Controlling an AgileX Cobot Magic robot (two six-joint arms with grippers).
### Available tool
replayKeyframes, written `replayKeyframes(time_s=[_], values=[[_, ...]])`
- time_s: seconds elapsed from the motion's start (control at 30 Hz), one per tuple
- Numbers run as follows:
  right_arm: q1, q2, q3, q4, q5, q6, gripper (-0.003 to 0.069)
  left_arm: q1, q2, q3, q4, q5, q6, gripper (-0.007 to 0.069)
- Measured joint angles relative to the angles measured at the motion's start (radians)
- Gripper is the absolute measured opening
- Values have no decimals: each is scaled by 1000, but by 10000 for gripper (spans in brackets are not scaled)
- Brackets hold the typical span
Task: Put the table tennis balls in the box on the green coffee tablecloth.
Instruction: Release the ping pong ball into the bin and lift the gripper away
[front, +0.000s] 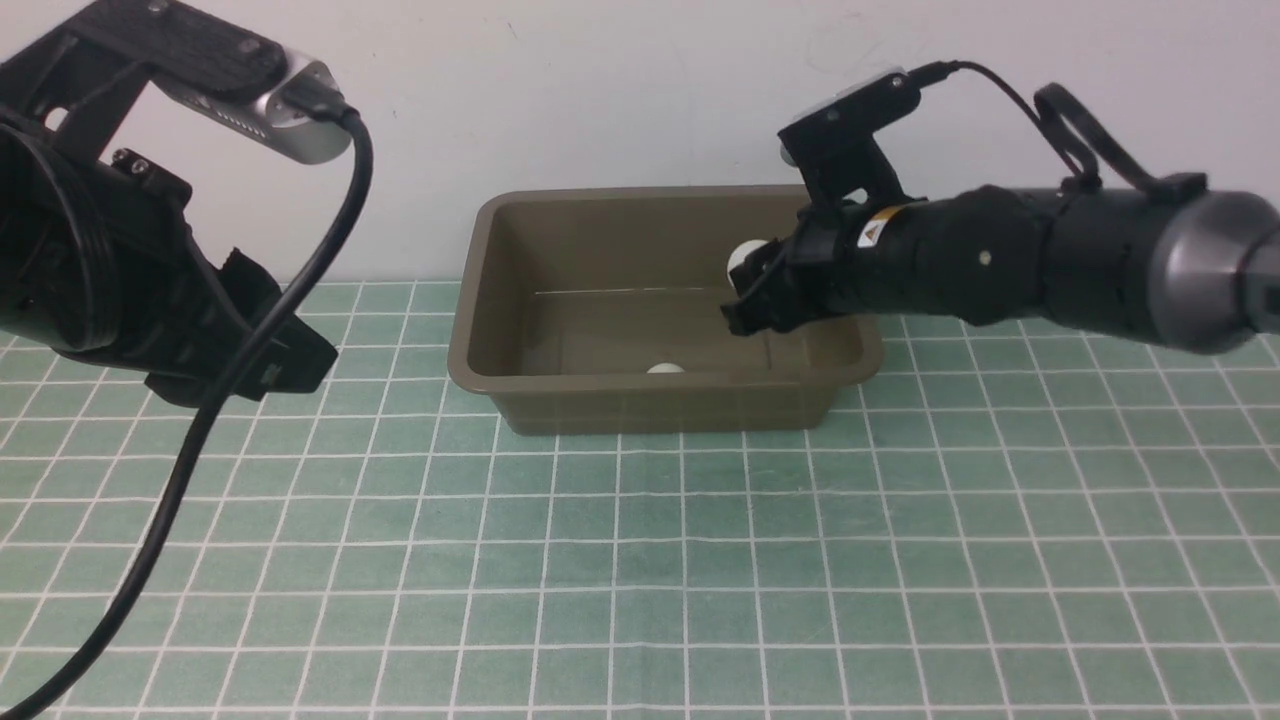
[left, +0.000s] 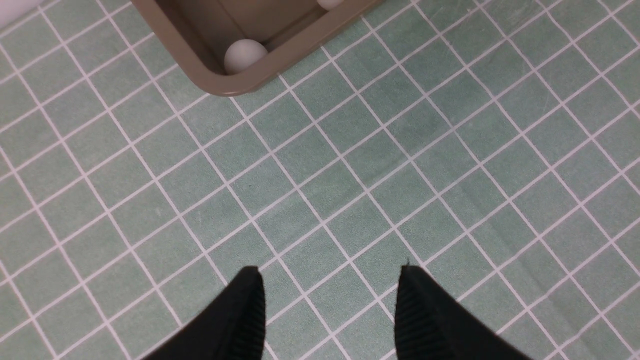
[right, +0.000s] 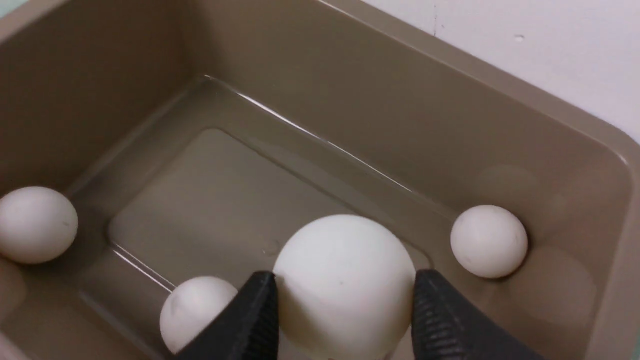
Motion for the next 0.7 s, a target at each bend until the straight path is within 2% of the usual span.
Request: replayKeyframes(time_s=[0.17, 0.23, 0.37, 0.5, 0.7], values=[[0, 19, -34, 0, 17, 0, 320, 0, 0, 0, 0, 0, 0, 324], [0, 22, -38, 0, 17, 0, 344, 0, 0, 0, 0, 0, 0, 324], [-2, 24, -44, 0, 16, -1, 468, 0, 0, 0, 0, 0, 0, 324], [-7, 24, -44, -21, 16, -1, 533, 0, 0, 0, 1, 0, 0, 324], [-30, -48, -44, -144, 30, 8, 540, 0, 0, 0, 1, 0, 0, 324]])
